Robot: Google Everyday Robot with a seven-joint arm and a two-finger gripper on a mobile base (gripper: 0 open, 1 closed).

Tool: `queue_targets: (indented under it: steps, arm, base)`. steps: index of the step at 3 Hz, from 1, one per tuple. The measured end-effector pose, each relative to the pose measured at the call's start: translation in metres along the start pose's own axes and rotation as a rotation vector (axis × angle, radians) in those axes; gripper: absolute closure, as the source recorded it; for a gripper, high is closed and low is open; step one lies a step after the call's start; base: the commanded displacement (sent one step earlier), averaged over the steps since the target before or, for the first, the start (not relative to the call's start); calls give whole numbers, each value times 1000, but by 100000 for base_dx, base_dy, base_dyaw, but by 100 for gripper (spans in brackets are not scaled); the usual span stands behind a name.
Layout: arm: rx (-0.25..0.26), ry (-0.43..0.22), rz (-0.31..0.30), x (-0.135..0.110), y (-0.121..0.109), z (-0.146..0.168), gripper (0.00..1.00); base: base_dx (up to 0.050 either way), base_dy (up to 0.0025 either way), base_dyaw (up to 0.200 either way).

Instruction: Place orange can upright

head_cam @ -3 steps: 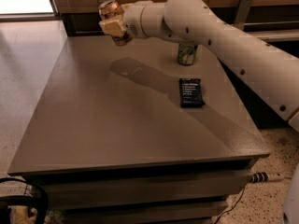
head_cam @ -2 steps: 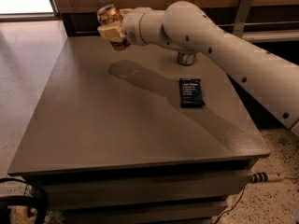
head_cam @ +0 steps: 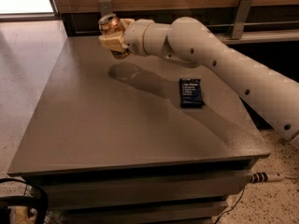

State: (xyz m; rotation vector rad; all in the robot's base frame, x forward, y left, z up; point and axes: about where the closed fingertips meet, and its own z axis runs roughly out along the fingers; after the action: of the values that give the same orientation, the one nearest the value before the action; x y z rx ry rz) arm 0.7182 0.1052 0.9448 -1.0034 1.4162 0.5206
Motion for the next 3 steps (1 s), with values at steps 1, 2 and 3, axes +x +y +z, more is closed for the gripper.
queue_targets:
  steps: [1, 2, 3]
  arm:
    - [-55, -63, 26, 5, 7, -2, 100]
    - [-104, -93, 57, 13, 18, -6, 100]
    - [-125, -94, 74, 18, 27, -9, 100]
  base:
    - [0, 0, 0]
    - [0, 0, 0]
    - [0, 0, 0]
